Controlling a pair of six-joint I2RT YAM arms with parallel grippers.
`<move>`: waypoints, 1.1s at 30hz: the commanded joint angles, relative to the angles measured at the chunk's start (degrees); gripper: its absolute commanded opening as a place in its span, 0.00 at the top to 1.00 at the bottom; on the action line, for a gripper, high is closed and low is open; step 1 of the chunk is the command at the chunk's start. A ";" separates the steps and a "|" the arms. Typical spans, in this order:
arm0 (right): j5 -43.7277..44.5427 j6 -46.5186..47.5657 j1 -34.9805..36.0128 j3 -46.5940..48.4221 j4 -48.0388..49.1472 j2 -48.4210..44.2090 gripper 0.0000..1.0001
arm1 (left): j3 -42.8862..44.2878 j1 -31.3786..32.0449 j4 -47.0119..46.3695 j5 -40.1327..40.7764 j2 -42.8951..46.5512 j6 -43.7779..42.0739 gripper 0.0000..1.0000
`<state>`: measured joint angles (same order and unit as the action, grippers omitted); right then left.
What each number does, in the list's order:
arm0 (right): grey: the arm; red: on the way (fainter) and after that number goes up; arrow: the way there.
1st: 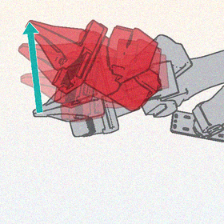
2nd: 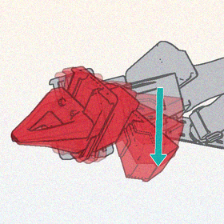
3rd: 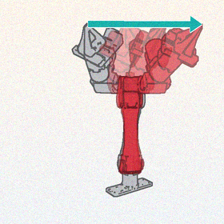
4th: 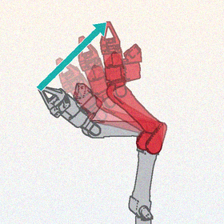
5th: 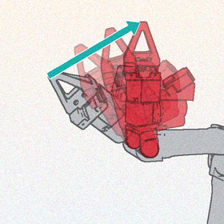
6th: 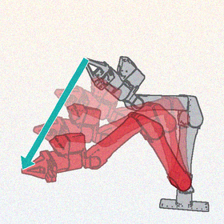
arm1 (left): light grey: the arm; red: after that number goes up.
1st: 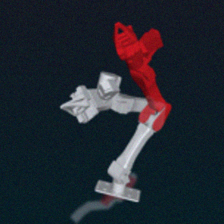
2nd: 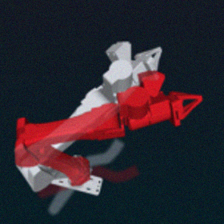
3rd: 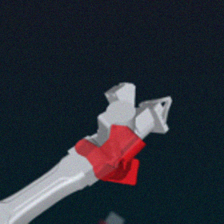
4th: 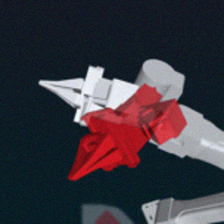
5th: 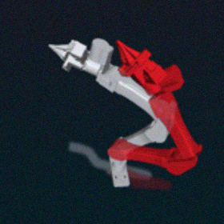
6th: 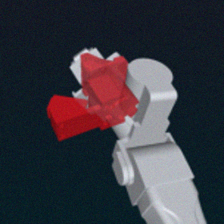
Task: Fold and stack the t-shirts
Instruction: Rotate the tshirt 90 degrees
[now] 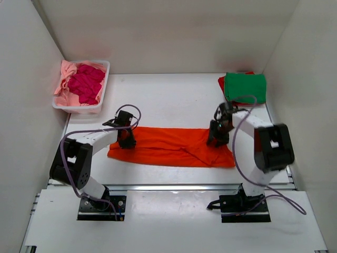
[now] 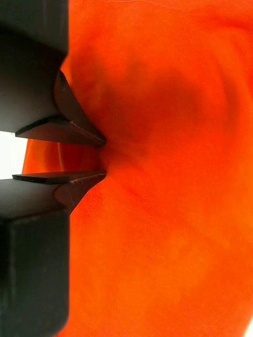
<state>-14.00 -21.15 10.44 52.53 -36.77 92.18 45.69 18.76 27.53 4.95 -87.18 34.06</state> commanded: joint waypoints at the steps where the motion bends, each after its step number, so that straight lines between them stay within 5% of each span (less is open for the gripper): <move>1: 3.28 2.50 1.07 16.74 2.95 12.96 0.54 | 0.89 1.27 9.02 -2.30 -3.69 -1.71 0.64; 12: -5.68 6.29 10.39 93.74 -18.32 59.59 0.49 | -8.25 10.83 10.36 -18.04 5.69 5.48 0.65; 14: -8.49 6.82 10.65 98.09 -17.64 62.59 0.50 | -9.22 14.36 8.86 -24.43 5.97 8.02 0.65; 17: -9.91 8.58 10.92 93.91 -12.20 58.49 0.49 | -7.91 18.23 4.21 -29.03 8.15 11.27 0.65; 23: -9.82 11.57 9.00 83.87 -3.92 43.64 0.47 | 3.67 6.13 -0.01 -19.73 13.53 12.96 0.67; 27: -6.32 11.66 7.58 79.42 -6.81 34.24 0.45 | 14.31 2.77 -4.40 -20.85 3.28 10.94 0.66; 30: -4.38 9.12 8.02 61.91 -5.69 22.31 0.46 | 25.01 3.29 -4.77 -22.18 -9.10 7.97 0.64; 33: -7.35 5.26 10.65 34.80 6.14 6.06 0.76 | 34.26 4.18 -3.09 -21.13 -18.96 4.53 0.65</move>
<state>-20.14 -12.19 17.69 102.50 -36.84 108.75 74.39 21.89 23.51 -15.90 -98.52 42.65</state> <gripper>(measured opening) 0.293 0.351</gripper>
